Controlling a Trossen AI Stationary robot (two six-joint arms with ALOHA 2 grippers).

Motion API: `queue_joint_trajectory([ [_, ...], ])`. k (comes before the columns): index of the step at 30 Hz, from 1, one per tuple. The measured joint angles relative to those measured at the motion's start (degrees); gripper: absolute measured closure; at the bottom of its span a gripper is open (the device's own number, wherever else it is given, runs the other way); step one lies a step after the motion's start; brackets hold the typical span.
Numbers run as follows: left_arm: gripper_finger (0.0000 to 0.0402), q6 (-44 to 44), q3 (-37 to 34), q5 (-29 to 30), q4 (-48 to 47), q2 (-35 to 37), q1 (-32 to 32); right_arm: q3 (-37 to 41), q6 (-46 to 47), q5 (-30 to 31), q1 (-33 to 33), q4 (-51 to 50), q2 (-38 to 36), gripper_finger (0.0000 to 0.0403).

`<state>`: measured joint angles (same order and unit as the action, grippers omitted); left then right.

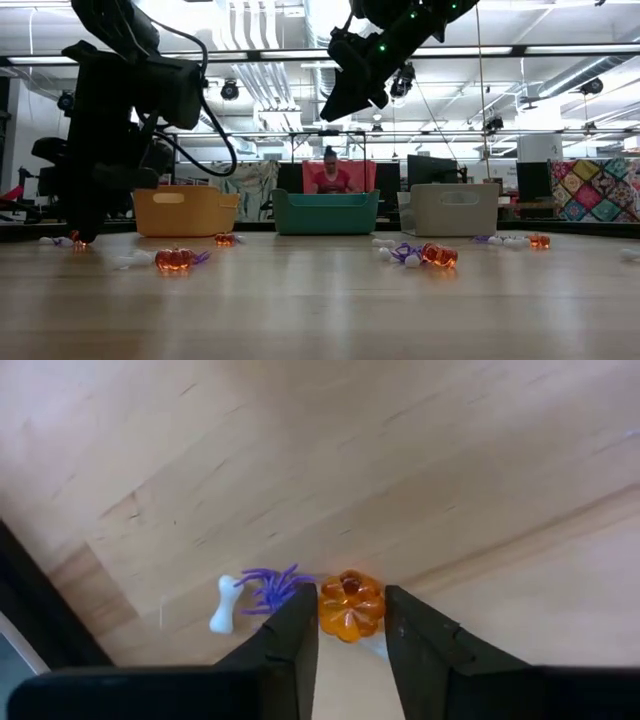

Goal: Sort Halloween decoration
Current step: Put the orange pumpkin toy into the gray bin

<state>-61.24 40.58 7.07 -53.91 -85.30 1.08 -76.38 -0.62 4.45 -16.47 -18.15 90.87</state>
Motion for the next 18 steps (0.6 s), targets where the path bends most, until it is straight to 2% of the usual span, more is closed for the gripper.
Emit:
queue_joint_trajectory([
  [8, 0.0326, 2.7, 1.0, 0.1, 0.1, 0.1, 0.0, 0.0, -0.4, 0.0, 0.1, 0.0, 0.0, 0.0308],
  [18, 0.0326, 11.5, 6.2, 5.4, 0.0, 0.1, 0.0, 0.8, -1.0, -0.5, 2.6, -0.1, 0.0, 0.0304],
])
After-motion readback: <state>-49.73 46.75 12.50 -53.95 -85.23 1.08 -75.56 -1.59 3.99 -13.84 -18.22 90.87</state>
